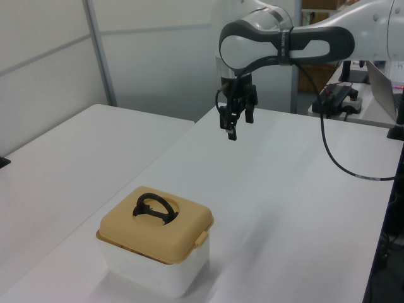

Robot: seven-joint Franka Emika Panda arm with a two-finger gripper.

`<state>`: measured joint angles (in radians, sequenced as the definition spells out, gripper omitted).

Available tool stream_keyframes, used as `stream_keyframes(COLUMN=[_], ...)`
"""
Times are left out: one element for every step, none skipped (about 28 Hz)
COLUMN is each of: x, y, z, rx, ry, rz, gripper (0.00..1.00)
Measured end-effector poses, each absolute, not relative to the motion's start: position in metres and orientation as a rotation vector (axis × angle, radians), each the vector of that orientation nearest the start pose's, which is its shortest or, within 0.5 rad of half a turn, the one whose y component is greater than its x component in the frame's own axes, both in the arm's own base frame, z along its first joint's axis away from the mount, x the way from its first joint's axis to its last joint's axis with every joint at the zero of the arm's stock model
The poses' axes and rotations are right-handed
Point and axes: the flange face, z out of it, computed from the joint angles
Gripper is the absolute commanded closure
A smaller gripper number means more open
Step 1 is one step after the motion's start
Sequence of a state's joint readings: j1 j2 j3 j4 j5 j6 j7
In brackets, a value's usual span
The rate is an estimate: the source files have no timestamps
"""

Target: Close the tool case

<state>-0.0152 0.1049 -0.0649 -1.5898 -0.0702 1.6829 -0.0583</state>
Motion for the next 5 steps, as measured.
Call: stream_keyframes(x=[0.5907,0.5908,0.591,0.5912,0.5913], y=[-0.0536,-0.0541,-0.0544,-0.0546,-0.0547], z=[0.5629,0.561,0.5591,0.5576,0.5562], rx=[-3.217,-3.217,-3.217,-3.217,-3.217], ry=[0.023,0.023,0.022,0.022,0.022], rz=[0.029,0.03,0.028,0.027,0.027], gripper=[0.0,0.0,0.0,0.0,0.0])
